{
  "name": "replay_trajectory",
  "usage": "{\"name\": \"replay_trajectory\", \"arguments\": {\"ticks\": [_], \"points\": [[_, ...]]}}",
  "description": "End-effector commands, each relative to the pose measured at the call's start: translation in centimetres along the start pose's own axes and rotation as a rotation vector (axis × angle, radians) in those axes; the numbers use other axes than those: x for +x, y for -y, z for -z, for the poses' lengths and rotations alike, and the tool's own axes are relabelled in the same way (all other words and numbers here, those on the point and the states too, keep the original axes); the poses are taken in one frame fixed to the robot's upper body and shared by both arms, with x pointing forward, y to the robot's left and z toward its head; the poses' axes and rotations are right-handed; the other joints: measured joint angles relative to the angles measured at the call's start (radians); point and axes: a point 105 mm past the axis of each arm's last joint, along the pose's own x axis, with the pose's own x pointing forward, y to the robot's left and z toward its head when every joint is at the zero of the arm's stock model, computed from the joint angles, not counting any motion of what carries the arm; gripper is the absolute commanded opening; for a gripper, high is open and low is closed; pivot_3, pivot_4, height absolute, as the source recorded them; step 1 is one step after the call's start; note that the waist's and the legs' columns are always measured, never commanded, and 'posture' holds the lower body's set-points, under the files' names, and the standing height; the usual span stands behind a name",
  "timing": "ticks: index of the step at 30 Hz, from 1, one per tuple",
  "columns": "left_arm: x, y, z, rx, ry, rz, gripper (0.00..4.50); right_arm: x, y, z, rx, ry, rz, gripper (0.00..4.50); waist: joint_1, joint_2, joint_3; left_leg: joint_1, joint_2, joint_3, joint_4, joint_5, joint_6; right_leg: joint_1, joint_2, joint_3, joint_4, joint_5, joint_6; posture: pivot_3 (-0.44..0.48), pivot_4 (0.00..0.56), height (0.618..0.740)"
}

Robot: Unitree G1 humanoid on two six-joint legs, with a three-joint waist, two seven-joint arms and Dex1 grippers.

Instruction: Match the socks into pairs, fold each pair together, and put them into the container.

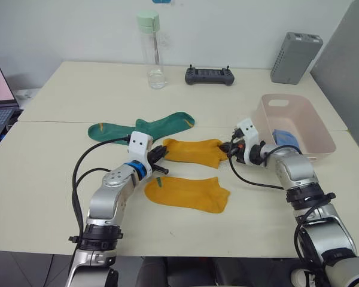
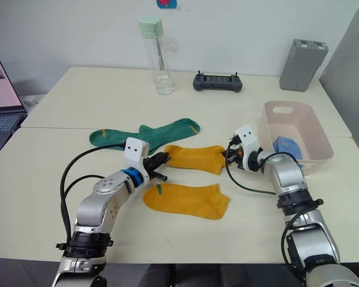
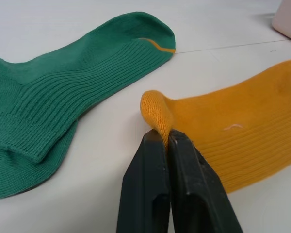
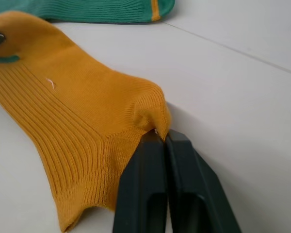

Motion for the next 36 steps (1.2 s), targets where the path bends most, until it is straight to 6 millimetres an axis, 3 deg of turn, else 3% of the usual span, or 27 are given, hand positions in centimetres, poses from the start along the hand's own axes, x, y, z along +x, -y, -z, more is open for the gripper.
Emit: {"name": "replay_trajectory", "arguments": {"ticks": [1,4,6,10,11,14,18,23,31,33,36], "points": [[-0.6,-0.8,-1.2,0.021,0.038,0.013,1.30,-1.6,-0.2,-2.7,-0.149,0.088,-0.003,1.40,0.000,0.000,0.000,0.000,0.000,0.000,0.000,0.000,0.000,0.000,0.000,0.000,0.000,0.000,0.000,0.000,0.150,0.740],[-1.8,-2.2,-2.4,0.064,0.051,0.045,2.29,-3.1,-1.2,-2.7,-0.277,0.102,-0.061,2.50,0.000,0.000,0.000,0.000,0.000,0.000,0.000,0.000,0.000,0.000,0.000,0.000,0.000,-0.001,0.001,0.000,0.150,0.740],[-3.1,-3.4,-2.8,0.204,0.029,0.086,2.91,-4.3,-2.3,-2.0,-0.355,0.108,-0.137,3.19,0.000,0.000,0.000,0.000,0.000,0.000,-0.001,0.000,0.000,0.000,0.000,0.000,0.000,-0.002,0.002,0.000,0.150,0.740],[-4.7,-2.9,-3.0,0.426,-0.003,0.282,4.19,-5.1,-4.0,-0.8,-0.465,0.071,-0.266,4.50,-0.001,0.000,0.000,0.001,0.000,0.001,-0.003,0.000,0.000,-0.001,0.000,0.000,-0.001,-0.003,0.000,0.000,0.150,0.740],[-4.9,-2.6,-2.8,0.506,-0.015,0.340,4.47,-5.0,-4.2,-0.4,-0.508,0.051,-0.294,4.50,-0.002,0.000,0.000,0.001,0.000,0.002,-0.003,0.000,0.000,-0.001,-0.001,0.000,-0.001,-0.003,-0.001,0.000,0.150,0.740],[-4.7,-2.3,-1.8,0.682,-0.054,0.450,4.47,-4.4,-4.6,0.4,-0.570,0.017,-0.348,4.50,-0.001,0.000,0.000,0.002,0.000,0.002,-0.003,0.000,0.000,-0.001,-0.001,0.000,-0.001,-0.004,-0.001,0.000,0.150,0.740],[-2.2,-1.8,-1.6,0.862,-0.046,0.525,4.47,-2.8,-4.4,0.9,-0.667,-0.019,-0.380,4.50,0.006,0.000,0.000,0.002,0.000,0.002,-0.002,0.000,0.000,-0.002,0.000,0.001,0.000,-0.003,-0.001,0.000,0.150,0.740],[-0.2,-1.1,-1.3,0.982,-0.037,0.582,4.47,-1.4,-3.6,1.0,-0.777,-0.049,-0.396,4.50,0.008,0.000,0.000,0.001,0.000,0.003,-0.002,0.000,0.000,-0.002,0.000,0.002,-0.001,-0.002,-0.002,0.000,0.150,0.740],[1.3,-1.5,-0.7,1.063,-0.061,0.598,4.47,-0.3,-2.6,0.3,-0.917,-0.073,-0.412,4.50,0.008,0.000,0.000,0.001,0.000,0.002,-0.006,0.000,0.000,-0.003,0.000,0.001,0.001,-0.001,-0.005,0.000,0.150,0.740],[1.4,-1.5,-0.6,1.068,-0.062,0.603,4.50,-0.2,-2.6,0.1,-0.923,-0.063,-0.420,4.11,0.008,0.000,0.000,0.001,0.000,0.002,-0.004,0.000,0.000,-0.002,0.000,0.001,0.001,-0.001,-0.005,0.000,0.150,0.740],[1.5,-1.4,-0.5,1.063,-0.062,0.617,3.88,-0.3,-3.1,0.0,-0.954,-0.058,-0.466,3.19,0.007,0.000,0.000,0.003,0.000,0.002,-0.003,0.001,0.000,0.001,0.000,0.001,0.001,-0.001,-0.004,0.000,0.150,0.740]]}}
